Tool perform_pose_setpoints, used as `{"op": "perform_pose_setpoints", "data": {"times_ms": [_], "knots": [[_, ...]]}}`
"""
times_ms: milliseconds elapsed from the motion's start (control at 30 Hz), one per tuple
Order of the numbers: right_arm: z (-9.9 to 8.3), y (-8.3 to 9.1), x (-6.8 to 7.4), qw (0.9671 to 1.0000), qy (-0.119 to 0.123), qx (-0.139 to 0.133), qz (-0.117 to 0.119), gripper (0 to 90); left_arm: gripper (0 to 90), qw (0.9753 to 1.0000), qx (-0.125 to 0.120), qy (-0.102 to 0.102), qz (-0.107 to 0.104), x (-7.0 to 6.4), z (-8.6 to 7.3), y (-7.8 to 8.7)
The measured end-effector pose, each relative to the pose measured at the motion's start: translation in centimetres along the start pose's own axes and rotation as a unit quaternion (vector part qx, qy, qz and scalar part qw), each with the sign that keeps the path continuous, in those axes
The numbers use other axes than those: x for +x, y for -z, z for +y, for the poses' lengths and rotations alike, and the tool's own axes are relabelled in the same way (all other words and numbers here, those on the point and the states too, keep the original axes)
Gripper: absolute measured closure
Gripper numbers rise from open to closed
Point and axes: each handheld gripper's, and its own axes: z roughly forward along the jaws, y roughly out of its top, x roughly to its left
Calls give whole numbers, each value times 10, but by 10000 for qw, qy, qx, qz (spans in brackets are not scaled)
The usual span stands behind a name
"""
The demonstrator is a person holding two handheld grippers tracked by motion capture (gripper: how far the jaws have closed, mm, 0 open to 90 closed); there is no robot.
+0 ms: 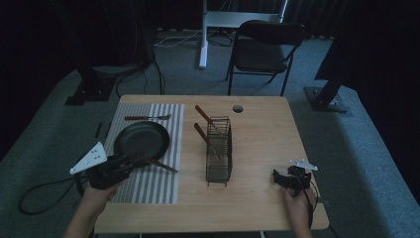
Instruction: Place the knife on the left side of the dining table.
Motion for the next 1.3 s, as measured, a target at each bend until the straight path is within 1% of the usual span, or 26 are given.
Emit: {"op": "perform_pose_setpoints", "data": {"times_ms": [33, 100, 167, 233, 267, 367, 433, 567, 633, 700, 733, 800, 833, 900, 933, 967, 1000, 1033, 1067, 1100, 1133, 1167, 1200, 1233, 1267, 1300], "knots": [[0, 0, 0, 10000, 0, 0, 0, 126, 753, 10000, 0, 0, 0, 0, 0, 0], [0, 0, 0, 10000, -2, 3, -1, 126, 753, 9999, 117, 92, 72, 4, -10, 4], [0, 0, 0, 10000, 0, 0, -1, 126, 753, 9999, 117, 92, 72, 4, -10, 4], [0, 0, 0, 10000, 4, 6, -4, 126, 753, 9995, 195, 223, 138, 9, -22, 9], [0, 0, 0, 10000, 4, 6, -4, 126, 752, 9995, 195, 223, 138, 9, -22, 9], [0, 0, 0, 10000, -6, 7, -2, 126, 752, 9991, 252, 286, 166, 10, -28, 10], [0, 0, 0, 10000, -3, 6, -3, 126, 752, 9987, 306, 364, 178, 12, -34, 10], [0, 0, 0, 10000, -7, 7, -2, 126, 752, 9985, 297, 419, 197, 15, -37, 11], [0, 0, 0, 10000, -5, 7, -2, 126, 751, 9977, 260, 583, 210, 19, -40, 14], [0, 0, 0, 10000, -4, 2, -1, 126, 750, 9972, 277, 659, 209, 22, -43, 17], [0, 0, 0, 10000, -4, 2, -2, 126, 749, 9966, 270, 741, 227, 23, -45, 18], [0, 0, 0, 10000, -4, 5, -2, 126, 747, 9952, 253, 898, 283, 26, -49, 22], [0, 0, 0, 10000, -2, 5, -3, 126, 741, 9945, 266, 952, 359, 28, -52, 24], [0, 0, 0, 10000, -6, 7, -2, 126, 735, 9921, 263, 1152, 419, 32, -57, 28], [0, 0, 0, 10000, -5, 6, -2, 126, 729, 9905, 248, 1259, 500, 34, -61, 30], [0, 0, 0, 10000, -5, 6, -2, 126, 724, 9905, 248, 1259, 500, 34, -61, 30], [0, 0, 0, 10000, -5, 4, -1, 126, 724, 9881, 212, 1430, 522, 37, -65, 32], [0, 0, 0, 10000, -5, 5, -2, 126, 716, 9862, 208, 1537, 587, 40, -71, 35], [0, 0, 0, 10000, -5, 5, -2, 126, 712, 9862, 208, 1537, 587, 40, -71, 35], [0, 0, 0, 10000, -2, 5, -3, 126, 709, 9843, 198, 1637, 634, 43, -77, 38], [0, 0, 0, 10000, -2, 5, -3, 126, 705, 9843, 198, 1637, 634, 43, -77, 38], [0, 0, 0, 10000, -5, 2, -1, 126, 737, 9828, 212, 1694, 708, 44, -80, 39], [0, 0, 0, 10000, -5, 2, -1, 126, 737, 9818, 243, 1709, 792, 45, -82, 40], [0, 0, 0, 10000, -4, 3, -2, 126, 732, 9784, 211, 1890, 805, 49, -88, 42], [0, 0, 0, 10000, -4, 3, -2, 126, 731, 9784, 211, 1890, 805, 49, -88, 42], [0, 0, 0, 10000, -3, 2, -2, 126, 724, 9753, 218, 2024, 862, 52, -94, 43]]}}
